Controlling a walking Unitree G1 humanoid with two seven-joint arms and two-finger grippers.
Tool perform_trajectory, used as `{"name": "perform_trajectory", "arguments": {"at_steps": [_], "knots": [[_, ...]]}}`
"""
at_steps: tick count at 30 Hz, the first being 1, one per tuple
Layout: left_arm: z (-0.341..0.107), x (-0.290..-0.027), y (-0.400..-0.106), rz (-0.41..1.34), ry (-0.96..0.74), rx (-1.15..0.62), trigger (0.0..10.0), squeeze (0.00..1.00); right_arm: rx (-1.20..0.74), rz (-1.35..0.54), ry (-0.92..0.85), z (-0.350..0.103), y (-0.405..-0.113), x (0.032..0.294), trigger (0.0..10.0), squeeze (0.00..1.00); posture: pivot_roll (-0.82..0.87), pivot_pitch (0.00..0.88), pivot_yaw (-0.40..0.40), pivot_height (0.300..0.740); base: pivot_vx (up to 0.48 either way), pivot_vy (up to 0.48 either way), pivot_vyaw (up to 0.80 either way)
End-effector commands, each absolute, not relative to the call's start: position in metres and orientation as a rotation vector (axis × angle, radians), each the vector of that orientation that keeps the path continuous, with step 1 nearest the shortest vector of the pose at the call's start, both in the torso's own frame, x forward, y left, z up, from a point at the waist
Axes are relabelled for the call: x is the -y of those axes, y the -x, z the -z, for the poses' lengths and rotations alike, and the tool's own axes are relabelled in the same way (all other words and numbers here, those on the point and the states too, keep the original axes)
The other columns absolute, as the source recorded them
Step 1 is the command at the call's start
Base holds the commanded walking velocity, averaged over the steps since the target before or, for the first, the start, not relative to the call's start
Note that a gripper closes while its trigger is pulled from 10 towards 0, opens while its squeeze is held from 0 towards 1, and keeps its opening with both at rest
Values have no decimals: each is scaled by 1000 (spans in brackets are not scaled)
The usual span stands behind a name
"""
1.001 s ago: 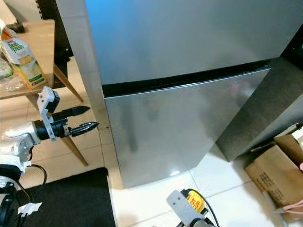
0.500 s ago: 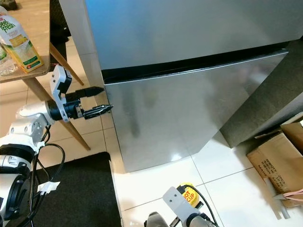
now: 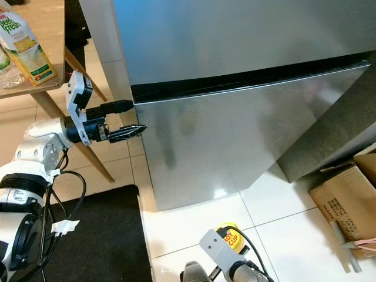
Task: Restocking fridge
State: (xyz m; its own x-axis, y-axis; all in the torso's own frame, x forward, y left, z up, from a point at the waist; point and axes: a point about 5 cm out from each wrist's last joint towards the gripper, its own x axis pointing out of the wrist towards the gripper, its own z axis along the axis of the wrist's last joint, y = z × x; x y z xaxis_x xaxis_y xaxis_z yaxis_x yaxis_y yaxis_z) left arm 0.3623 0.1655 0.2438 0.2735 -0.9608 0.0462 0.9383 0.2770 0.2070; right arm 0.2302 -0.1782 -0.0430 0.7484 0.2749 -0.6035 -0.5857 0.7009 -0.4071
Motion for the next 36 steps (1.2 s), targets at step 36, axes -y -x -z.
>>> {"name": "perform_trajectory", "arguments": {"at_steps": [36], "knots": [[-5, -161, -224, 1096, 184, -546, 10000, 0, -1062, -261, 669, 90, -135, 246, 10000, 0, -131, 165, 5, 740, 0, 0, 0]]}}
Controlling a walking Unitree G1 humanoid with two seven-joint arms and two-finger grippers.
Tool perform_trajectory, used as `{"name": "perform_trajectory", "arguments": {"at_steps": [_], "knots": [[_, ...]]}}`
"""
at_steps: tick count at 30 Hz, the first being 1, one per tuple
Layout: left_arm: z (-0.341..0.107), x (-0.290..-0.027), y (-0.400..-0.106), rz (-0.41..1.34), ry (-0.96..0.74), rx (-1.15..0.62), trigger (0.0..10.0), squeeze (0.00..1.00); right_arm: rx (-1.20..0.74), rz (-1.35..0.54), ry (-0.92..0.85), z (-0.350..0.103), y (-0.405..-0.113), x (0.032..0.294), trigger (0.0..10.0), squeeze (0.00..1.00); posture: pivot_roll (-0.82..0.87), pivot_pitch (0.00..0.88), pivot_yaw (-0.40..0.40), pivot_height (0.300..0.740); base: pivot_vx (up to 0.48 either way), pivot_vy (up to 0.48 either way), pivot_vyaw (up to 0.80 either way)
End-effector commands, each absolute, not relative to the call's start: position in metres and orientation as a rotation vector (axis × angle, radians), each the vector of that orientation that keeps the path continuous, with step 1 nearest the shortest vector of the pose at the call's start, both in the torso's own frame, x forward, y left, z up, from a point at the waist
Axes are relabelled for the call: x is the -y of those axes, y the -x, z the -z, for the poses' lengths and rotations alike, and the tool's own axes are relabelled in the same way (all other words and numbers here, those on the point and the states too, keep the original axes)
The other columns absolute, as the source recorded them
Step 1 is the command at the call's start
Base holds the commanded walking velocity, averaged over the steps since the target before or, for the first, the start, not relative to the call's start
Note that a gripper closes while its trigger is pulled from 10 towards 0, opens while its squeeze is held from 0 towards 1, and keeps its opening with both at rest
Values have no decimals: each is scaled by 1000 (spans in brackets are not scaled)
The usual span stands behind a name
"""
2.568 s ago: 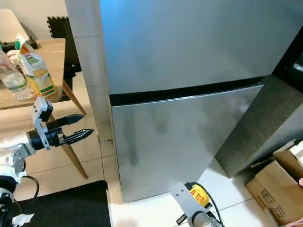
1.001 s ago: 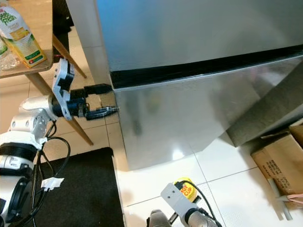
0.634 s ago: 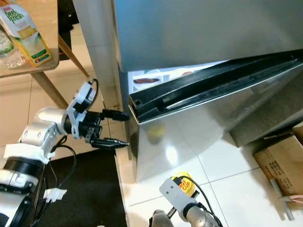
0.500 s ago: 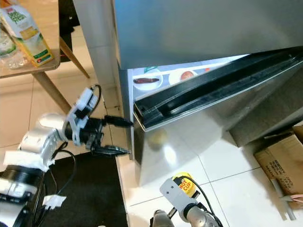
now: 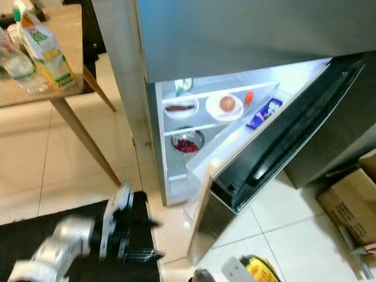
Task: Restocking fridge
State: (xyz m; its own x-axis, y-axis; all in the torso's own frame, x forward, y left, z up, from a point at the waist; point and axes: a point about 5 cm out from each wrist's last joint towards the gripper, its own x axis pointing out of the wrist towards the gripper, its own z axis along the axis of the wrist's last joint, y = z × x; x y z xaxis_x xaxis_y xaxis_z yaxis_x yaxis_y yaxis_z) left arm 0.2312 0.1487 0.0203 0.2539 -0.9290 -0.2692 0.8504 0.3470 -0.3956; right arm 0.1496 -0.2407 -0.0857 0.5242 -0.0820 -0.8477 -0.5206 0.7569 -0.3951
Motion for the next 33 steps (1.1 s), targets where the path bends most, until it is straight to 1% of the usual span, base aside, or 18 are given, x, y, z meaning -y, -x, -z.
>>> {"name": "perform_trajectory", "arguments": {"at_steps": [1, 2, 3, 4, 6, 7, 10, 11, 12, 14, 16, 17, 19, 22, 24, 33], "knots": [[12, -176, -217, 934, 220, -595, 10000, 0, -1093, -246, 659, 93, -128, 249, 10000, 0, -122, 157, 4, 740, 0, 0, 0], [24, -189, -208, 793, 256, -637, 10000, 0, -1115, -233, 649, 94, -122, 250, 10000, 0, -118, 152, 4, 740, 0, 0, 0], [24, -189, -208, 793, 256, -637, 10000, 0, -1115, -233, 649, 94, -122, 250, 10000, 0, -118, 152, 4, 740, 0, 0, 0], [36, -202, -197, 654, 272, -681, 10000, 0, -1133, -219, 640, 95, -118, 251, 10000, 0, -115, 144, 4, 740, 0, 0, 0], [57, -221, -172, 437, 291, -775, 10000, 0, -1156, -196, 620, 96, -114, 252, 10000, 0, -106, 126, 3, 740, 0, 0, 0], [57, -221, -172, 437, 291, -775, 10000, 0, -1156, -196, 620, 96, -114, 252, 10000, 0, -106, 126, 3, 740, 0, 0, 0], [73, -235, -144, 260, 313, -865, 10000, 0, -1163, -176, 599, 97, -115, 252, 10000, 0, -101, 111, 5, 740, 0, 0, 0], [73, -235, -144, 260, 313, -865, 10000, 0, -1163, -176, 599, 97, -115, 252, 10000, 0, -101, 111, 5, 740, 0, 0, 0], [77, -239, -135, 196, 318, -888, 10000, 0, -1163, -173, 595, 97, -116, 251, 10000, 0, -101, 107, 5, 740, 0, 0, 0], [77, -239, -135, 196, 318, -888, 10000, 0, -1163, -173, 595, 97, -116, 251, 10000, 0, -101, 107, 5, 740, 0, 0, 0], [86, -249, -117, 23, 341, -938, 10000, 0, -1156, -161, 580, 96, -120, 249, 10000, 0, -96, 94, 2, 740, 0, 0, 0], [86, -249, -117, 23, 341, -938, 10000, 0, -1156, -161, 580, 96, -120, 249, 10000, 0, -96, 94, 2, 740, 0, 0, 0], [90, -253, -107, -72, 353, -969, 10000, 0, -1152, -159, 574, 96, -123, 246, 10000, 0, -95, 87, 0, 740, 0, 0, 0], [93, -251, -104, -101, 354, -986, 10000, 0, -1151, -161, 569, 96, -125, 244, 10000, 0, -95, 83, -1, 740, 0, 0, 0], [94, -249, -106, -112, 348, -983, 10000, 0, -1152, -160, 565, 96, -125, 244, 10000, 0, -95, 82, -2, 740, 0, 0, 0], [95, -241, -116, -144, 350, -974, 10000, 0, -1173, -176, 554, 98, -122, 240, 10000, 0, -89, 69, -8, 740, -267, 0, 0]]}}
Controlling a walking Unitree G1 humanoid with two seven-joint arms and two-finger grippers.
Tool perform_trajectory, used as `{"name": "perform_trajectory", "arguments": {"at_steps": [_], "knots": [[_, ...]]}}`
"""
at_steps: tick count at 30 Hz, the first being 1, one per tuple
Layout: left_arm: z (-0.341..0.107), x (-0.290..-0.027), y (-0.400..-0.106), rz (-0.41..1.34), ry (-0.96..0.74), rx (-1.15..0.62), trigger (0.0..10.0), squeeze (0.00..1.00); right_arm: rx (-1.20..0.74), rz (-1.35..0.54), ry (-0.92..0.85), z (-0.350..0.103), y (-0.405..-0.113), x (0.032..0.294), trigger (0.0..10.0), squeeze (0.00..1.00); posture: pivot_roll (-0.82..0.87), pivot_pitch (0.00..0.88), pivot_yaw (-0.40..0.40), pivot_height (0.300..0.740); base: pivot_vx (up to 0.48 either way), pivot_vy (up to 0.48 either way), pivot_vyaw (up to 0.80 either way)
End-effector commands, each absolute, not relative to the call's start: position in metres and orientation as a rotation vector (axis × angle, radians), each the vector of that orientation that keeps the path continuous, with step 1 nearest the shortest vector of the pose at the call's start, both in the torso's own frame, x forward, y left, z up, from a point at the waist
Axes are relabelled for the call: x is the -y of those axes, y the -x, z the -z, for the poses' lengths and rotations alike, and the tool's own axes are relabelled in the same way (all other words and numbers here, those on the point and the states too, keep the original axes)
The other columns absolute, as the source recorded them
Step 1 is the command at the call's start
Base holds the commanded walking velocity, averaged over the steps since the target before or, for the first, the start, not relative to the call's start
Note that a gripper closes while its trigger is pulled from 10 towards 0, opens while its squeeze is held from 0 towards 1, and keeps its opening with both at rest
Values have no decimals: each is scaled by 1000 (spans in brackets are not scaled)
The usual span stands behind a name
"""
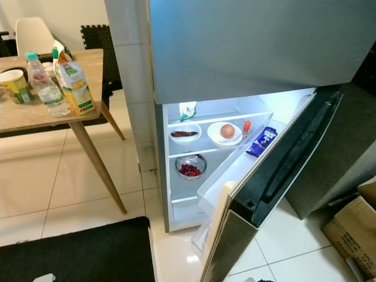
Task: Restocking fridge
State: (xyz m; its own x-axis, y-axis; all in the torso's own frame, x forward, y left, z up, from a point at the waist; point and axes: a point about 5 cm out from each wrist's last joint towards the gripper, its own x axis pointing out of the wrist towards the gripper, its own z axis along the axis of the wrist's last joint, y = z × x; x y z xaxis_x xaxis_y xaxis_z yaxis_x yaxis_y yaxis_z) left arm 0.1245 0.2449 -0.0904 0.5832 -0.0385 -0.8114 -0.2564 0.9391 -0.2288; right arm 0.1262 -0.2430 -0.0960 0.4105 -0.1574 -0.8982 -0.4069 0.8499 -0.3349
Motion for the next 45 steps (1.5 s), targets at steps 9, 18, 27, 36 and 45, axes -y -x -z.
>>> {"name": "perform_trajectory", "arguments": {"at_steps": [9, 18, 27, 36, 45], "knots": [[97, -235, -114, -134, 349, -987, 10000, 0, -1175, -182, 553, 98, -124, 240, 10000, 0, -90, 60, -8, 740, -287, 0, 0], [97, -231, -116, -125, 352, -984, 10000, 0, -1182, -183, 551, 97, -125, 241, 10000, 0, -89, 50, -12, 740, -301, 0, 0], [97, -229, -118, -122, 356, -982, 10000, 0, -1188, -185, 545, 97, -125, 241, 10000, 0, -94, 51, -10, 740, -338, 0, 0], [98, -228, -117, -125, 362, -983, 10000, 0, -1193, -190, 540, 97, -124, 241, 10000, 0, -95, 53, -12, 740, -379, 0, 0], [99, -227, -116, -129, 367, -986, 10000, 0, -1198, -196, 537, 98, -124, 241, 10000, 0, -97, 52, -14, 740, -390, 0, 0]]}}
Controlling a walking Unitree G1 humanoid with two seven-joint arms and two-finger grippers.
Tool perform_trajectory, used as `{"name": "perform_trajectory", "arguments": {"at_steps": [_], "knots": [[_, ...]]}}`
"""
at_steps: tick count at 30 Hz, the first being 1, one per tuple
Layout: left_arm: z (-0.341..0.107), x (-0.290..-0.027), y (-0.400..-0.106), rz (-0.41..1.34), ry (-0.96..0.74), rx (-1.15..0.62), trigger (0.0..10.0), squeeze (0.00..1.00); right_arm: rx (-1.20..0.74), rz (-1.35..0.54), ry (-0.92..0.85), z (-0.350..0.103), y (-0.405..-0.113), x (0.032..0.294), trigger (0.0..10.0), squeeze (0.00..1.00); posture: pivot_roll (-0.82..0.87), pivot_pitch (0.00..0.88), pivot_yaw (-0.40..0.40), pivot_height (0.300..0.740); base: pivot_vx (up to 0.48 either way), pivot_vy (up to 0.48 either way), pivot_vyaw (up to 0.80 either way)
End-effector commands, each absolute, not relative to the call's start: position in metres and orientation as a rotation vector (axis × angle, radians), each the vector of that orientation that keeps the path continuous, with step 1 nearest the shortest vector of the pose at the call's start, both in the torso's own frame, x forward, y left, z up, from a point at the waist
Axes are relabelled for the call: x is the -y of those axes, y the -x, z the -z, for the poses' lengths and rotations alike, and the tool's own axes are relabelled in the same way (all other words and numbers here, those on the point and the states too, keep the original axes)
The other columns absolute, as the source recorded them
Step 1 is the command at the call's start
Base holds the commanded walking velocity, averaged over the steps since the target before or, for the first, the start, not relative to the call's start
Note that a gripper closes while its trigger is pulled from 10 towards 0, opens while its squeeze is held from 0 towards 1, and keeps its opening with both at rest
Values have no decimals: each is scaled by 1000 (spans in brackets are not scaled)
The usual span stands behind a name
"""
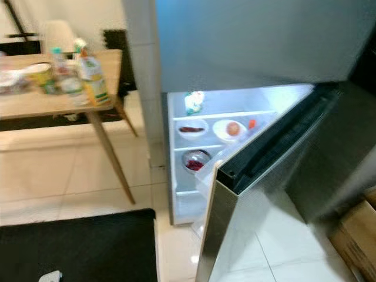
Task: Restocking fridge
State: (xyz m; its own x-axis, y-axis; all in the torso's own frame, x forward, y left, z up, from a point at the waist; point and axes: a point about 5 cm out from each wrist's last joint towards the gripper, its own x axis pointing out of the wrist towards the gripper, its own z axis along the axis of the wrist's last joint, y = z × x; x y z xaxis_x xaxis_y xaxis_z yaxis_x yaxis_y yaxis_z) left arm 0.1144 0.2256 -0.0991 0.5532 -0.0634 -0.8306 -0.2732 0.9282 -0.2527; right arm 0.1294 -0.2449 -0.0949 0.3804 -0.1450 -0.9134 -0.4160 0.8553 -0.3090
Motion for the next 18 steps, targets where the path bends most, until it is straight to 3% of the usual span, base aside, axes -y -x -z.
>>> {"name": "perform_trajectory", "arguments": {"at_steps": [1, 11, 14, 18], "knots": [[99, -226, -116, -128, 367, -986, 10000, 0, -1200, -197, 536, 98, -123, 241, 10000, 0, -97, 52, -14, 740, -390, 0, 0], [99, -226, -117, -129, 369, -982, 10000, 0, -1209, -203, 532, 99, -121, 240, 10000, 0, -97, 52, -14, 740, -371, 0, 0], [98, -226, -120, -133, 369, -969, 10000, 0, -1217, -200, 529, 99, -120, 241, 10000, 0, -97, 52, -14, 740, 0, 0, 0], [88, -232, -142, -144, 359, -876, 10000, 0, -1231, -206, 537, 99, -120, 241, 10000, 0, -93, 53, -21, 740, 0, 0, -775]]}}
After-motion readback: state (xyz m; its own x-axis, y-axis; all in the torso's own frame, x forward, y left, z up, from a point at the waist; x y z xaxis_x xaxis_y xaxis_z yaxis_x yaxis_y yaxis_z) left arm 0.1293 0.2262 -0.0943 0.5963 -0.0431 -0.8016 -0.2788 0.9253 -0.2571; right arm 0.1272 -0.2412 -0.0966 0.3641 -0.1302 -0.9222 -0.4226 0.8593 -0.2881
